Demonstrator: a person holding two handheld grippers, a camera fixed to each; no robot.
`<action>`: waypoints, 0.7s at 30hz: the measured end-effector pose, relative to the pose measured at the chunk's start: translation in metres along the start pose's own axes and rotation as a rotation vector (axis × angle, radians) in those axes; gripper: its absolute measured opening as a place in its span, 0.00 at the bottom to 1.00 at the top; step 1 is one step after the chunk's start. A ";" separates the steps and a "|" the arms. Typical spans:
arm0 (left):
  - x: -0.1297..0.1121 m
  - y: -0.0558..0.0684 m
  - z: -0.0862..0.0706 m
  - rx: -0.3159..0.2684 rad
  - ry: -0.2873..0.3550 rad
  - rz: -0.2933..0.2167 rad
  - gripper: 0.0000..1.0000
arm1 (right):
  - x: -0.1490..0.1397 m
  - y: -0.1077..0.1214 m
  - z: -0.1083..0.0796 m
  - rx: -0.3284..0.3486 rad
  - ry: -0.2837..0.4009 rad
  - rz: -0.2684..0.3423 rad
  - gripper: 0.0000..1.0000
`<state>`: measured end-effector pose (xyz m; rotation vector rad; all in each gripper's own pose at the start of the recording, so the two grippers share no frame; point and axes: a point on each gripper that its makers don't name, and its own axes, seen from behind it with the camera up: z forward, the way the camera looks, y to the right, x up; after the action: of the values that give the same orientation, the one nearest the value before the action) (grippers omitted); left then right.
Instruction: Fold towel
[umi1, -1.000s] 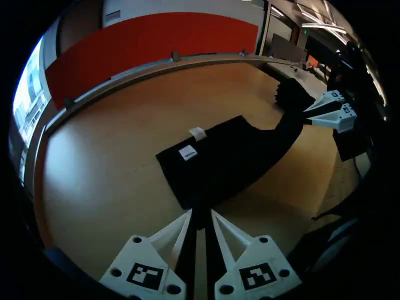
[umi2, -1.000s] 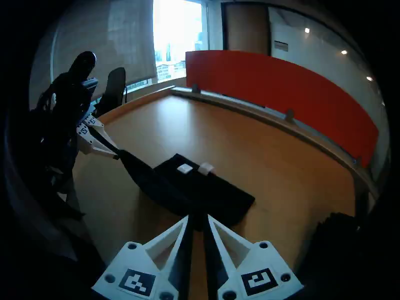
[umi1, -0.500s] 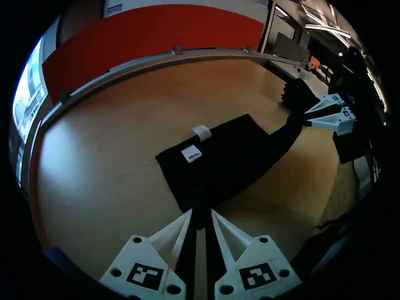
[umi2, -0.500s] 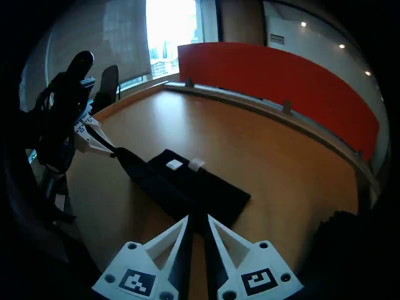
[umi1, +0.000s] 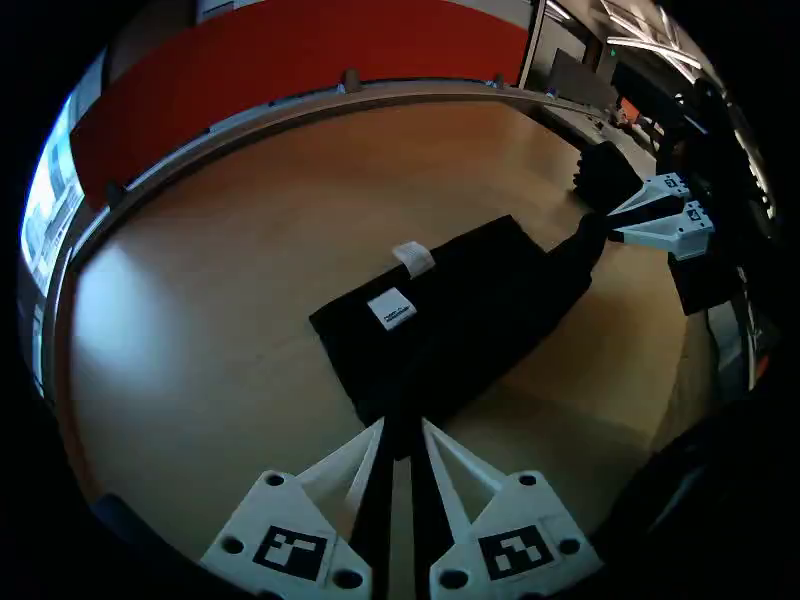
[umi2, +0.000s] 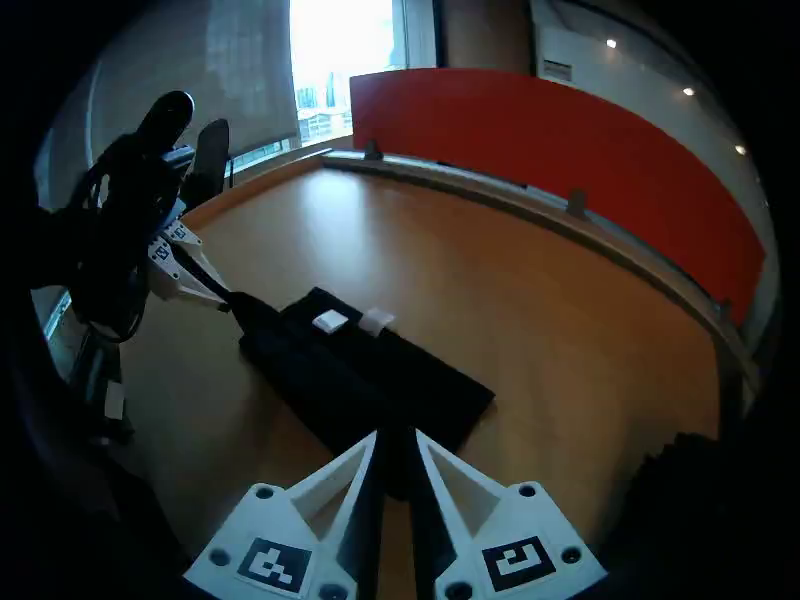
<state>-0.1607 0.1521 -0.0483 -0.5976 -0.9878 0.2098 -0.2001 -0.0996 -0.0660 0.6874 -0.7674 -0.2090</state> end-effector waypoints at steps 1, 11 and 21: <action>0.001 -0.001 0.002 0.001 0.000 0.000 0.11 | -0.001 0.001 0.002 -0.001 -0.001 0.005 0.13; 0.015 -0.013 0.018 0.024 0.016 0.027 0.12 | -0.005 0.015 0.017 -0.019 -0.016 0.033 0.13; 0.026 -0.022 0.035 0.049 0.016 0.131 0.13 | -0.006 0.026 0.031 -0.034 -0.021 0.069 0.13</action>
<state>-0.1780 0.1587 -0.0028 -0.6193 -0.9266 0.3440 -0.2280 -0.0929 -0.0368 0.6261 -0.8048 -0.1669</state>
